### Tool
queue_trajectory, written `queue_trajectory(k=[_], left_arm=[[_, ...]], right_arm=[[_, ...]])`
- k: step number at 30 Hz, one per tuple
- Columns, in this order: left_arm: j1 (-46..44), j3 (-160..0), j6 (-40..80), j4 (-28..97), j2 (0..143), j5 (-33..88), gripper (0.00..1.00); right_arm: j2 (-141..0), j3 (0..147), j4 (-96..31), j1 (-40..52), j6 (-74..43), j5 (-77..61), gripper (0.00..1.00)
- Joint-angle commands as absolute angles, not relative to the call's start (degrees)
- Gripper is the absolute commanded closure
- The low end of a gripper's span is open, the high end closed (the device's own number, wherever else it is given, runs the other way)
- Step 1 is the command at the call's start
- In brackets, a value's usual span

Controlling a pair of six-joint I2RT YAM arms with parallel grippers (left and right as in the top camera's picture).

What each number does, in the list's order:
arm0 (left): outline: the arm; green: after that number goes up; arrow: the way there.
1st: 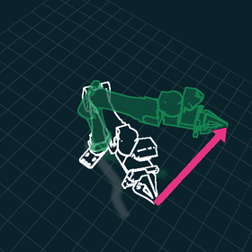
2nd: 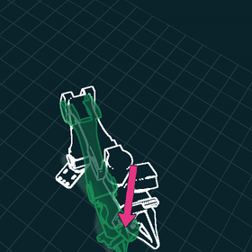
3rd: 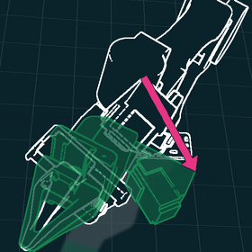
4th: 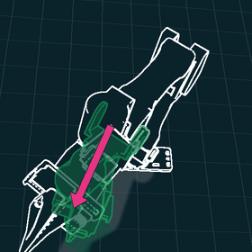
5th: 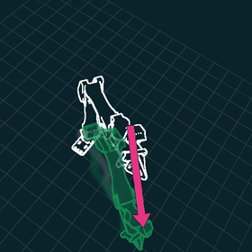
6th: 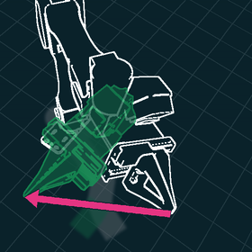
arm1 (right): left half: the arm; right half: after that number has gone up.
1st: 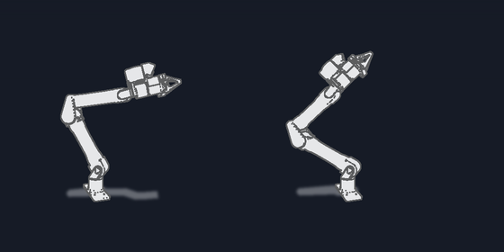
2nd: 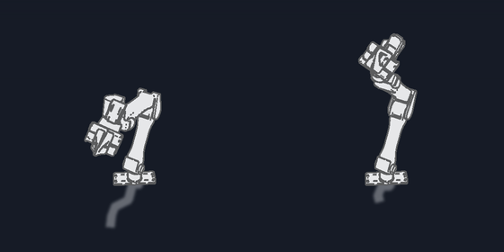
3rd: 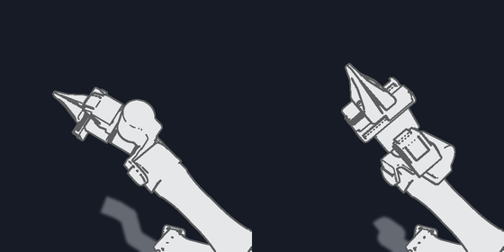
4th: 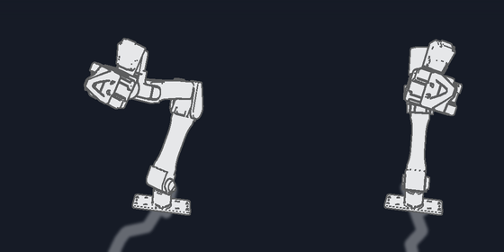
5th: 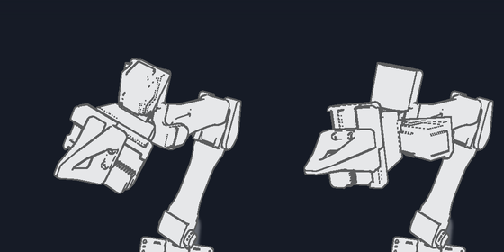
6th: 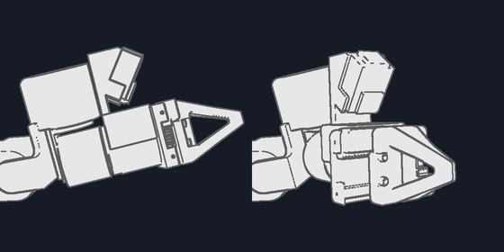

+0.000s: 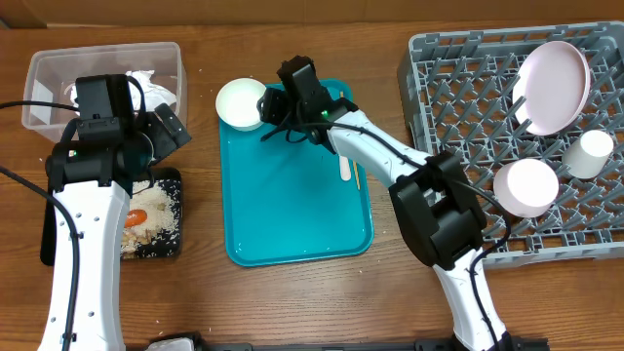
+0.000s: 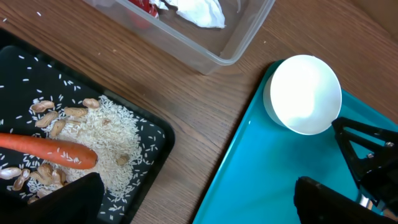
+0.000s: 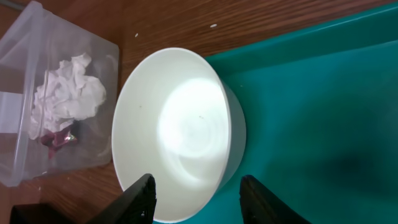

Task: Sort waste into correct bins and load items into the dishwasher rack
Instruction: 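Return the right gripper to the tray and grasp the white bowl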

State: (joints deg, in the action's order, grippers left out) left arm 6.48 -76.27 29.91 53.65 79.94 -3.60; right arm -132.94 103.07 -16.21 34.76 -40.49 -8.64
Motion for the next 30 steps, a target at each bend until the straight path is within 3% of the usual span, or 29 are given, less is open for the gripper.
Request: queue_trajectory(k=[1, 12, 16, 27, 30], left_arm=[[6.63, -76.66, 30.46, 53.58, 80.05, -3.36, 0.0], [6.63, -76.66, 30.46, 53.58, 80.05, -3.36, 0.0], [6.63, -76.66, 30.46, 53.6, 80.05, -3.36, 0.0], [6.63, -76.66, 30.46, 53.6, 80.05, -3.36, 0.0], [6.63, -76.66, 30.46, 53.58, 80.05, -3.36, 0.0]], right_arm=[[-133.95, 103.5, -15.51, 35.94, -40.8, -7.07, 0.53], [-136.79, 103.53, -17.87, 36.29, -42.0, -5.78, 0.54], [-136.73, 103.68, -21.85, 35.7, -42.0, -5.58, 0.63], [-128.14, 114.34, -53.39, 29.02, -39.83, 2.0, 0.63], [-123.11, 114.63, -56.82, 28.27, -38.17, 2.44, 0.62]])
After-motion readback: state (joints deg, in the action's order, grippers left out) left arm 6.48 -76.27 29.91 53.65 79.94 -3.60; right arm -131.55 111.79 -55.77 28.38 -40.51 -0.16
